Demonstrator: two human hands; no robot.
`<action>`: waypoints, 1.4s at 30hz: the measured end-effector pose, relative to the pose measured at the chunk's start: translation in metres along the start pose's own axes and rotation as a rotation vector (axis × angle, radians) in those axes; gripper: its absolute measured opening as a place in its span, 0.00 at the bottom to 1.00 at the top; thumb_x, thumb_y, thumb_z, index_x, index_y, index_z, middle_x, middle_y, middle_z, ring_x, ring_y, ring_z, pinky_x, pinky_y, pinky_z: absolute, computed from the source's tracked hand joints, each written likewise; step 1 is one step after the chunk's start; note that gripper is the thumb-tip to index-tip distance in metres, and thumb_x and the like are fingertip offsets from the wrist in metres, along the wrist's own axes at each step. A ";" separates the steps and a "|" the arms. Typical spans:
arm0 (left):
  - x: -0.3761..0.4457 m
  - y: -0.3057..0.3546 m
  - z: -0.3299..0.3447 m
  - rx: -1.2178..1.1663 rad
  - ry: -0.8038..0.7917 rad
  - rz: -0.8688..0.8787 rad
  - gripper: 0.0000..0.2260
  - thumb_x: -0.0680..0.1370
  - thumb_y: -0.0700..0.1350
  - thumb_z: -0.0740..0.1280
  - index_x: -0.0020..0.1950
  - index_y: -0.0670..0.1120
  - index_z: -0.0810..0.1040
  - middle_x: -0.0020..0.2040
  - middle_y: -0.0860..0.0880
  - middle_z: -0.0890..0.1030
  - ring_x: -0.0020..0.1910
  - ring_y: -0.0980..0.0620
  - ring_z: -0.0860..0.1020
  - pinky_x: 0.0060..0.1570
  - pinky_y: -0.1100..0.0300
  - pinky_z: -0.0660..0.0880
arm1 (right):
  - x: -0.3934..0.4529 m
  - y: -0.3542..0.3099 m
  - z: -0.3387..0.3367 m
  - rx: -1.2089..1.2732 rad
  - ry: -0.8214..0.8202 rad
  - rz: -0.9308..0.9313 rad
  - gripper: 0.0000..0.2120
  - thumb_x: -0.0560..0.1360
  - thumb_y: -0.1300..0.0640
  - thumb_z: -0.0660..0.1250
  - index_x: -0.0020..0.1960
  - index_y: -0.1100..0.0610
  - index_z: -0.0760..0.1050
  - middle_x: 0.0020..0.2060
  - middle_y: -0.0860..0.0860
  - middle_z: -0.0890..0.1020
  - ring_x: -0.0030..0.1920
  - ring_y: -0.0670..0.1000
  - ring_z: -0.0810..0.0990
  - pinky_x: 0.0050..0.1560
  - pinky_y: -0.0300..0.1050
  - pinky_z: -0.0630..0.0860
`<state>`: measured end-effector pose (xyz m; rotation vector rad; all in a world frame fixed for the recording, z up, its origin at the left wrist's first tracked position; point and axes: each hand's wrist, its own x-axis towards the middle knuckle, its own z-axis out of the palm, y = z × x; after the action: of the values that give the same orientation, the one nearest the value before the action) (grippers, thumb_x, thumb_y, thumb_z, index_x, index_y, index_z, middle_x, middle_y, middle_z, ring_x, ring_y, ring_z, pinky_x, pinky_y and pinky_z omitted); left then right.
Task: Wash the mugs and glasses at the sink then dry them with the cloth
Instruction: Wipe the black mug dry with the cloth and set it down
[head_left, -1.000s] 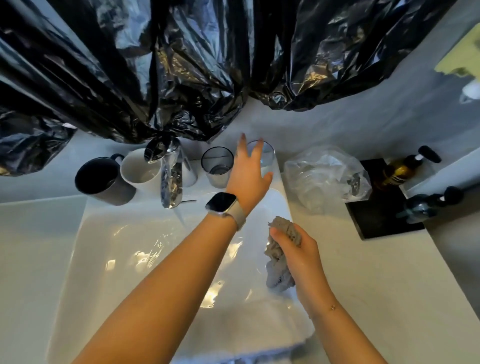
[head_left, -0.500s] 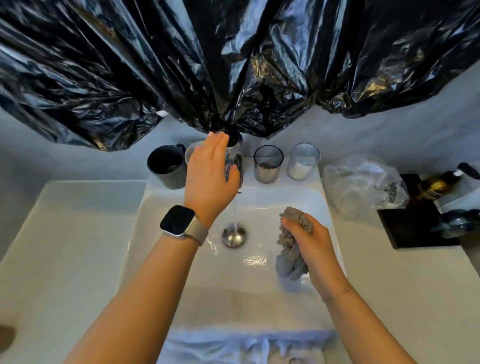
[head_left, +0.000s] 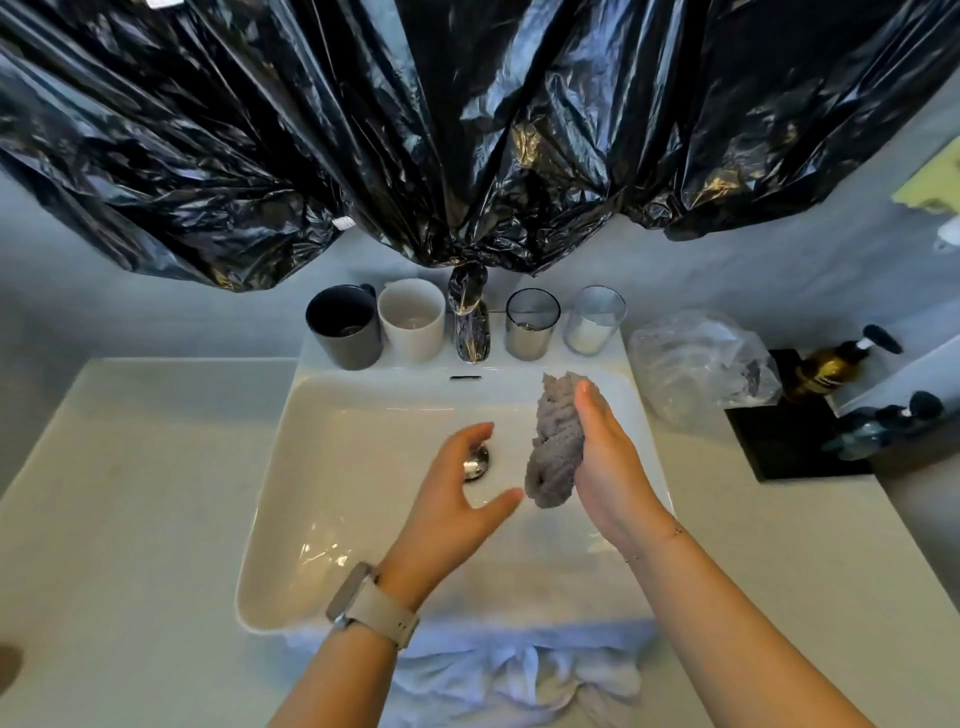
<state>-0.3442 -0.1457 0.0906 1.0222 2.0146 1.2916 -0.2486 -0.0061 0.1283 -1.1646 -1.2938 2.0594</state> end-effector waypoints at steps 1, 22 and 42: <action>-0.005 0.001 0.009 -0.018 -0.105 -0.036 0.34 0.73 0.52 0.75 0.75 0.56 0.62 0.71 0.60 0.68 0.67 0.65 0.68 0.67 0.65 0.67 | -0.003 0.000 0.005 0.064 -0.032 0.003 0.22 0.80 0.40 0.57 0.70 0.48 0.69 0.61 0.50 0.79 0.59 0.49 0.79 0.61 0.49 0.75; 0.004 0.001 -0.039 0.148 -0.085 0.015 0.16 0.80 0.55 0.64 0.41 0.44 0.71 0.33 0.49 0.75 0.34 0.49 0.74 0.35 0.53 0.71 | -0.005 -0.004 -0.022 -0.351 -0.379 0.083 0.16 0.72 0.43 0.72 0.46 0.56 0.79 0.38 0.57 0.80 0.38 0.57 0.77 0.34 0.41 0.71; 0.006 -0.005 -0.007 0.288 -0.047 0.039 0.17 0.74 0.42 0.74 0.61 0.47 0.76 0.48 0.51 0.76 0.38 0.63 0.73 0.42 0.61 0.69 | 0.006 0.005 0.000 -0.331 -0.234 -0.099 0.14 0.74 0.53 0.73 0.54 0.60 0.77 0.47 0.54 0.82 0.46 0.51 0.81 0.42 0.41 0.80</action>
<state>-0.3540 -0.1455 0.0888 1.2139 2.1964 1.0042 -0.2518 -0.0046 0.1213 -0.9858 -1.8212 2.0059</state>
